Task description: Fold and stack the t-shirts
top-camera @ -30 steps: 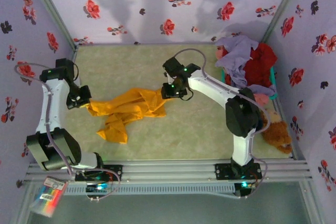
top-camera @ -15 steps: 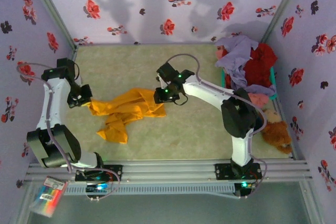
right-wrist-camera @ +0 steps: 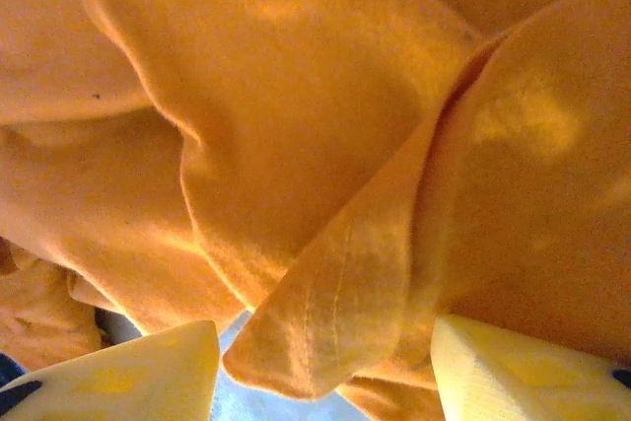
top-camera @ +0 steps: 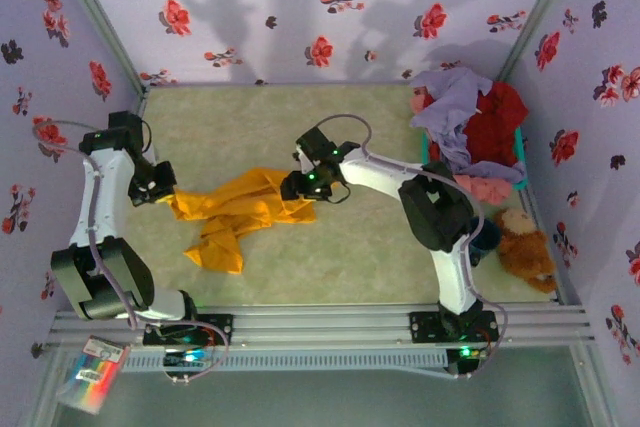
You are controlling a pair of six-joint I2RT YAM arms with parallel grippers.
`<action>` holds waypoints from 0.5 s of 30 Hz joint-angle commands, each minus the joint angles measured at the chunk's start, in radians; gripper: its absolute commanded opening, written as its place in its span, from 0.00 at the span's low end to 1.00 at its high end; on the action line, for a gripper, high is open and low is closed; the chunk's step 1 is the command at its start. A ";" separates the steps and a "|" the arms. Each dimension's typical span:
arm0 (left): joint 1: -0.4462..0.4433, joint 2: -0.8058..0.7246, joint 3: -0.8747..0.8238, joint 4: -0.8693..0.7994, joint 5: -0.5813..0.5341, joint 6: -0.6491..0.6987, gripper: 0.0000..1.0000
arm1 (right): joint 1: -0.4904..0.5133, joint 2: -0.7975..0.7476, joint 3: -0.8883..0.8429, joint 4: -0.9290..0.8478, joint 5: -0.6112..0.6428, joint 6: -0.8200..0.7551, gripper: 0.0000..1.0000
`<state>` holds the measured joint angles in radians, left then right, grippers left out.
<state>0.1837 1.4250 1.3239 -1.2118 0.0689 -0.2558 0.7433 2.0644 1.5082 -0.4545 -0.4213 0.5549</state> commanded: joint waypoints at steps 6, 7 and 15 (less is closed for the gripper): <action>0.005 0.005 0.013 -0.011 0.042 -0.014 0.00 | -0.041 0.040 0.043 0.118 -0.190 0.072 0.60; 0.006 0.006 0.015 -0.011 0.046 -0.016 0.00 | -0.040 0.042 0.050 0.113 -0.206 0.070 0.60; 0.003 0.014 0.020 -0.011 0.051 -0.018 0.00 | -0.035 0.010 0.014 0.093 -0.248 0.055 0.57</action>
<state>0.1837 1.4258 1.3247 -1.2118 0.0986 -0.2592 0.7013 2.0853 1.5330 -0.3630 -0.6277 0.6067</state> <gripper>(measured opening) 0.066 0.575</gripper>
